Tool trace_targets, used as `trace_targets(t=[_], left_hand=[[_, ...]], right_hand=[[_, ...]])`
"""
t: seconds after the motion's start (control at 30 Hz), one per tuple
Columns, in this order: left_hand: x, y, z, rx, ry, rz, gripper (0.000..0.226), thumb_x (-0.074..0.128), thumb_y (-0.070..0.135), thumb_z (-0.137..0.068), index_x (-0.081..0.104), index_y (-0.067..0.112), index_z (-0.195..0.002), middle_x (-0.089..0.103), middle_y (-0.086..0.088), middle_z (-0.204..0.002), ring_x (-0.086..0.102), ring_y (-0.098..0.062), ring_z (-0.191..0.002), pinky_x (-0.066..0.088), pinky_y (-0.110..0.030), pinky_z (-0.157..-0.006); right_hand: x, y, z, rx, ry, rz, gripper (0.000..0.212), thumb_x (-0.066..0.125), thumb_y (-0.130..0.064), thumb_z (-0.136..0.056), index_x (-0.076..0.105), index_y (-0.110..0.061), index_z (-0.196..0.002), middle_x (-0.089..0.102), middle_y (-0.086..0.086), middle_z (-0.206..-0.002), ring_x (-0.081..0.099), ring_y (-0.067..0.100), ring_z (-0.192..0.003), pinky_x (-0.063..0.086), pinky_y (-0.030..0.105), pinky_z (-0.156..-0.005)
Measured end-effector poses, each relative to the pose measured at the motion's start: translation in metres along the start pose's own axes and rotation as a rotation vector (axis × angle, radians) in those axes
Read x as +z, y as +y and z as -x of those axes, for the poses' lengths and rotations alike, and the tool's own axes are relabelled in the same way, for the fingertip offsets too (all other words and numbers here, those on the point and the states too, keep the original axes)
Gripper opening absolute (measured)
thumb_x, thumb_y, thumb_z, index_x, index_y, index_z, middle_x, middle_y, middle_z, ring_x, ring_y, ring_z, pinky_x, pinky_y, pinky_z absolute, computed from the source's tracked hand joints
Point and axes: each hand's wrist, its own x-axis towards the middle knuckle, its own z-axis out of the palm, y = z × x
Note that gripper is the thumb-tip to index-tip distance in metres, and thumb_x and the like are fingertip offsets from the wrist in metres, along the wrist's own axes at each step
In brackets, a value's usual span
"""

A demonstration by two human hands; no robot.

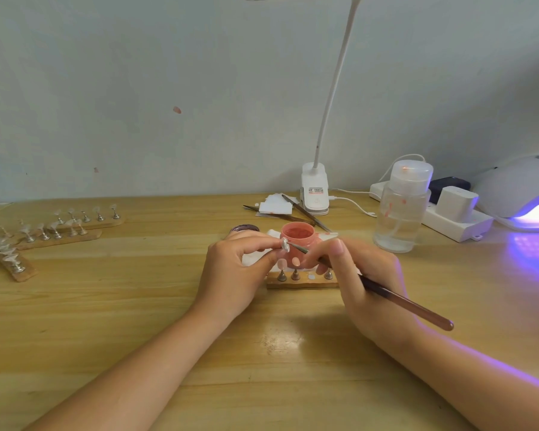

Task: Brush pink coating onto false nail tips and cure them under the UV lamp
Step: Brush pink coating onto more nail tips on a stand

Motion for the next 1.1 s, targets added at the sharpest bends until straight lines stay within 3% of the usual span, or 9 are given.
trace_targets(t=[0.17,0.27,0.4,0.53,0.83,1.1], left_hand=[[0.0005,0.0001,-0.0004,0.004,-0.002,-0.009,0.028,0.072,-0.001,-0.072,0.068,0.022,-0.086,0.062,0.017,-0.075,0.054,0.018,-0.081,0.036,0.000,-0.074],[0.0007,0.0000,-0.0007,0.009,0.001,-0.013,0.027,0.072,-0.002,-0.072,0.069,0.021,-0.085,0.062,0.017,-0.075,0.054,0.018,-0.081,0.036,0.000,-0.074],[0.0014,0.0004,-0.0008,0.023,0.012,-0.006,0.029,0.072,-0.003,-0.071,0.068,0.021,-0.086,0.061,0.020,-0.073,0.054,0.017,-0.080,0.037,0.000,-0.074],[0.0009,-0.0020,-0.0008,0.029,0.003,-0.027,0.023,0.072,-0.003,-0.071,0.071,0.017,-0.083,0.062,0.018,-0.074,0.054,0.016,-0.081,0.036,0.000,-0.074],[0.0014,-0.0032,-0.0013,0.028,0.001,-0.023,0.022,0.073,-0.003,-0.071,0.072,0.017,-0.079,0.062,0.021,-0.074,0.054,0.017,-0.082,0.035,0.001,-0.076],[0.0003,-0.0027,-0.0005,0.022,-0.003,0.013,0.031,0.073,0.001,-0.070,0.068,0.030,-0.078,0.060,0.033,-0.061,0.055,0.016,-0.082,0.036,-0.001,-0.076]], right_hand=[[0.0013,0.0019,0.0013,-0.024,0.009,0.046,0.055,0.029,-0.044,-0.096,0.068,-0.012,-0.073,0.062,-0.015,-0.069,0.059,-0.003,-0.067,0.045,0.013,-0.061],[0.0023,0.0022,0.0004,-0.037,0.002,0.093,0.050,0.031,-0.040,-0.096,0.067,-0.014,-0.073,0.057,-0.023,-0.071,0.057,-0.006,-0.067,0.041,0.007,-0.062],[0.0016,0.0036,0.0016,-0.046,-0.002,0.050,0.053,0.033,-0.038,-0.097,0.067,-0.010,-0.069,0.062,-0.011,-0.067,0.056,-0.005,-0.063,0.042,0.010,-0.061],[0.0026,0.0028,0.0008,-0.038,0.017,0.077,0.053,0.031,-0.039,-0.096,0.067,-0.010,-0.071,0.060,-0.016,-0.069,0.057,-0.004,-0.065,0.043,0.010,-0.061],[0.0013,0.0033,0.0039,0.025,0.008,-0.012,0.059,0.031,-0.044,-0.095,0.068,-0.008,-0.068,0.064,-0.006,-0.064,0.060,0.000,-0.062,0.046,0.016,-0.060],[0.0014,0.0050,0.0049,0.044,0.000,-0.056,0.060,0.030,-0.045,-0.096,0.067,-0.008,-0.068,0.064,-0.004,-0.064,0.059,0.001,-0.061,0.046,0.017,-0.060]])
